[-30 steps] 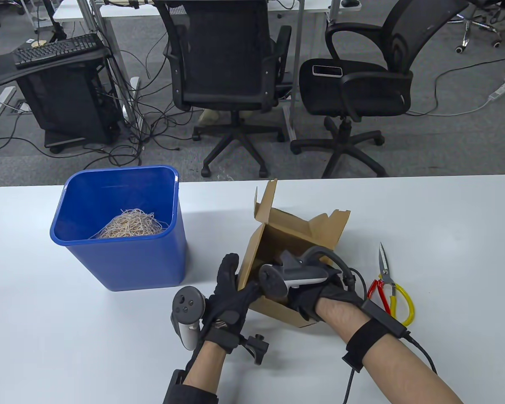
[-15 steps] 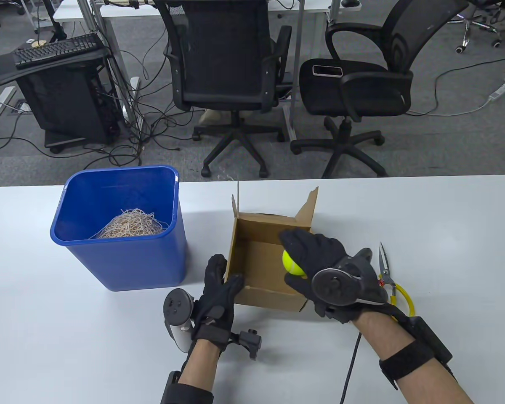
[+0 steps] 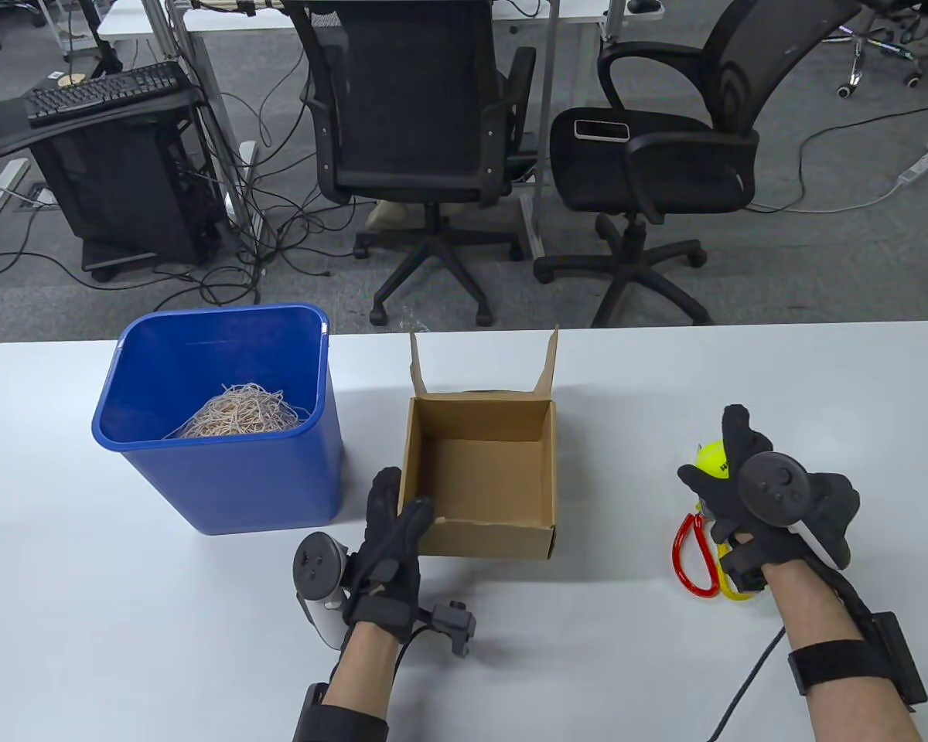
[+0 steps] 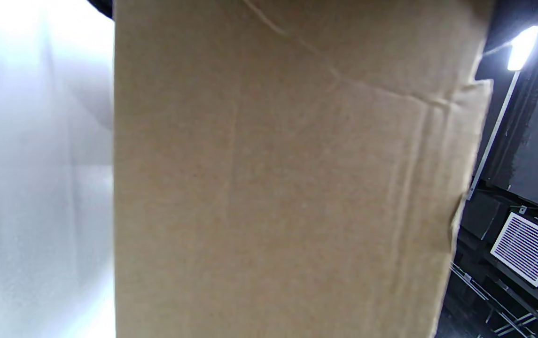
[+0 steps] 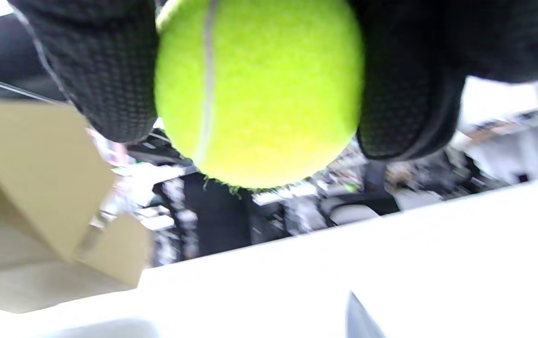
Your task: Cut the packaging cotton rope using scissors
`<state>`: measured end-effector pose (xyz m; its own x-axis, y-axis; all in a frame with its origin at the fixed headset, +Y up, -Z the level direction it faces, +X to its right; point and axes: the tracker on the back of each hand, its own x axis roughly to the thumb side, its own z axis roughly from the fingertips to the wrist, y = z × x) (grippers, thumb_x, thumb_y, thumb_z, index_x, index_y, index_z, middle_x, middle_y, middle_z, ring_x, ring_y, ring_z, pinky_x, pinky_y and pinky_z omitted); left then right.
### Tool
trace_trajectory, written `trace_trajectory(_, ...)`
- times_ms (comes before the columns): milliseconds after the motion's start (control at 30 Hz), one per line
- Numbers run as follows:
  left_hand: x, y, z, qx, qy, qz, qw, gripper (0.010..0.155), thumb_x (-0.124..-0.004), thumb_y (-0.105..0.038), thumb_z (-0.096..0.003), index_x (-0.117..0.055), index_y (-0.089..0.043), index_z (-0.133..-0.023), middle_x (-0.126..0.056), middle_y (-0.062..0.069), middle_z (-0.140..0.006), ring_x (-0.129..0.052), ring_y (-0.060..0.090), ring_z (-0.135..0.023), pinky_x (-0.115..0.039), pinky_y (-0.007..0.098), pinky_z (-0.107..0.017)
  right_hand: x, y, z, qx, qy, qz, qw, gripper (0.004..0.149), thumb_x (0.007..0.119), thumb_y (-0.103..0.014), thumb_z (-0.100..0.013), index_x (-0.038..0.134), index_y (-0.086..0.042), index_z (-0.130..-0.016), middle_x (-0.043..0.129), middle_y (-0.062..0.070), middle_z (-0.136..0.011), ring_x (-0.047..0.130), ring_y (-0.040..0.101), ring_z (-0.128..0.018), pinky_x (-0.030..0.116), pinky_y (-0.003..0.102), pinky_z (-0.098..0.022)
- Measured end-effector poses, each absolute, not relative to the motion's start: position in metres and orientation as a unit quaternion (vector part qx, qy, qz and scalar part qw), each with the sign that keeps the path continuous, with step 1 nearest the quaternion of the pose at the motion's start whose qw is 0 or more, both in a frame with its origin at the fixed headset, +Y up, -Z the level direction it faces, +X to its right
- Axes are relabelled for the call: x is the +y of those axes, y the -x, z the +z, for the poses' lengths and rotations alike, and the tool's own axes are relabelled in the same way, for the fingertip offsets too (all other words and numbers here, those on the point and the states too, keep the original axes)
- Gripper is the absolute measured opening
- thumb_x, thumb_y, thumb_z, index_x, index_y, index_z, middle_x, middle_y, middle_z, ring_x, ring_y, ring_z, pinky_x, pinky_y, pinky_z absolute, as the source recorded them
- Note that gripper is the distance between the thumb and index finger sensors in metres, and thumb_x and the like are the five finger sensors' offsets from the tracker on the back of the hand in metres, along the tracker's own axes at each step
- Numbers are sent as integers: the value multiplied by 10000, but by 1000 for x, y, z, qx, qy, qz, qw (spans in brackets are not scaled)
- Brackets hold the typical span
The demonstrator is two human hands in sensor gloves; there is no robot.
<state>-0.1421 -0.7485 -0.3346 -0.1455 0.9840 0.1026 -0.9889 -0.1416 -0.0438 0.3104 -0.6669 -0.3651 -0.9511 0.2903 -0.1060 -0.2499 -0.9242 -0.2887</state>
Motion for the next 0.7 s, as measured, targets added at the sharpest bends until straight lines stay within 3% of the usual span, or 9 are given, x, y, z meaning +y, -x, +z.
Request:
trace_trajectory(200,-748,142,-334,-48,-20,758,651,949,-738,-603,-538,-138,-124,-1095,-154,317,-1085,-406,671,-931,-539,708,-607,-711,-338,-380,-14,167,979,114,793,916,-362,-417,593,-53,-1071,674,311,-1073,838,577,-711,683,715,-495)
trace_trajectory(367,-749,142,-334,-46,-16,759,649,948,-737,-603,-539,-136,-124,-1095,-152,318,-1084,-405,672,-931,-537,710,-607,-742,-350,-387,83,212,968,103,773,854,-359,-457,531,-64,-1094,593,320,-1104,737,590,-841,605,756,-564)
trace_trajectory(500,-748,143,-334,-45,-16,761,648,949,-733,-606,-542,-131,-126,-1095,-149,317,-1085,-402,671,-933,-537,709,-609,-739,-353,-386,79,214,966,123,827,873,-402,-445,504,-68,-1105,503,329,-1134,599,606,-927,559,771,-588)
trace_trajectory(567,-748,143,-334,-46,-15,761,647,949,-731,-608,-543,-127,-127,-1095,-146,314,-1086,-399,668,-936,-536,707,-613,-730,-349,-383,36,202,970,127,863,874,-427,-439,472,-64,-1110,406,327,-1154,476,620,-961,502,782,-608)
trace_trajectory(700,-748,144,-335,-48,-16,760,647,949,-729,-610,-544,-123,-131,-1096,-142,312,-1088,-398,666,-939,-534,707,-615,-697,-319,-369,-91,86,970,207,871,854,-464,-439,474,-50,-1105,403,341,-1143,464,631,-949,488,796,-591)
